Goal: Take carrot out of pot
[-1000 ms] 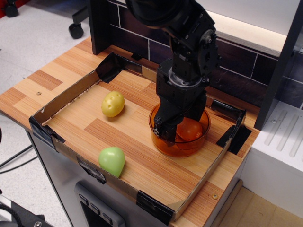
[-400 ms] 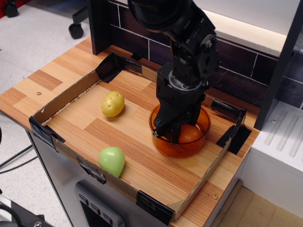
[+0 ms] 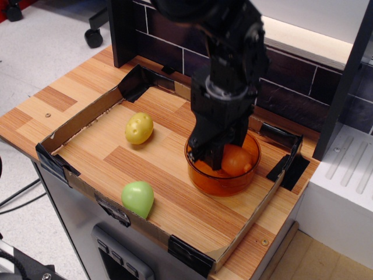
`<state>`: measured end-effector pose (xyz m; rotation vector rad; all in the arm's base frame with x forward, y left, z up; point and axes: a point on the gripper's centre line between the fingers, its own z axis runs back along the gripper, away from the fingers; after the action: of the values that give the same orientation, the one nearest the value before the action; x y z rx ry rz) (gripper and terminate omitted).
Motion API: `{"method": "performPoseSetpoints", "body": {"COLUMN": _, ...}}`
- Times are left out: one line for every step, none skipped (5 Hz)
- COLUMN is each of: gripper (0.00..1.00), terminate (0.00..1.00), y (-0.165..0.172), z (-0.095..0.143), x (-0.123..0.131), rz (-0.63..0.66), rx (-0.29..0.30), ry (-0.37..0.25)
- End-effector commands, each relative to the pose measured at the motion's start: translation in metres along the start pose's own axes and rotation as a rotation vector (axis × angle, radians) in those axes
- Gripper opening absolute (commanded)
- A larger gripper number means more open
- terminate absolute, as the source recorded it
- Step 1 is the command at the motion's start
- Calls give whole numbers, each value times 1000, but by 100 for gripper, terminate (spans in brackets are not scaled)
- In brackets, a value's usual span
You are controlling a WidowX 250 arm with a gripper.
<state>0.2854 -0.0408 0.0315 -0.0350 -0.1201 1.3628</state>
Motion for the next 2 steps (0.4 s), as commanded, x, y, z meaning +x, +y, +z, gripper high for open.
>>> {"method": "performPoseSetpoints", "body": {"gripper": 0, "terminate": 0, "y": -12, "z": 59, "x": 39, "rz": 62, "rx": -164, "ry": 9}}
{"method": "performPoseSetpoints", "body": {"gripper": 0, "terminate": 0, "y": -13, "z": 71, "x": 62, "rz": 92, "rx": -196, "ry": -10}}
